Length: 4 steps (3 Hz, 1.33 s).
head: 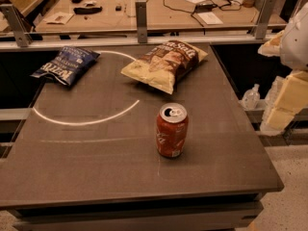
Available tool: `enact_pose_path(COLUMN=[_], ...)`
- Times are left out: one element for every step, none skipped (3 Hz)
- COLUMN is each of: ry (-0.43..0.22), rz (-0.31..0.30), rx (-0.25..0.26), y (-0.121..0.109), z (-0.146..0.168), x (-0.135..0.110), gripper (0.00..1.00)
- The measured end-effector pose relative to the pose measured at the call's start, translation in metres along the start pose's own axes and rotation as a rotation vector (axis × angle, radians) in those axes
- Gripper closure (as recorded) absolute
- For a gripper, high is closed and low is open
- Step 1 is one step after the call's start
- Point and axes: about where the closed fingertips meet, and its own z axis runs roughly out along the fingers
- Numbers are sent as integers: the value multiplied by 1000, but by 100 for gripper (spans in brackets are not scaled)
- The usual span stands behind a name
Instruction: Knock coke can over
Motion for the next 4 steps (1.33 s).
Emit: enact_pose_path(ry=[-99, -268, -451, -656], rz=[17, 37, 33, 21], rx=[-28, -80, -111, -168], y=[4, 15, 30, 50], z=[4, 19, 37, 45], x=[3, 5, 6, -11], gripper=[0, 0, 0, 0])
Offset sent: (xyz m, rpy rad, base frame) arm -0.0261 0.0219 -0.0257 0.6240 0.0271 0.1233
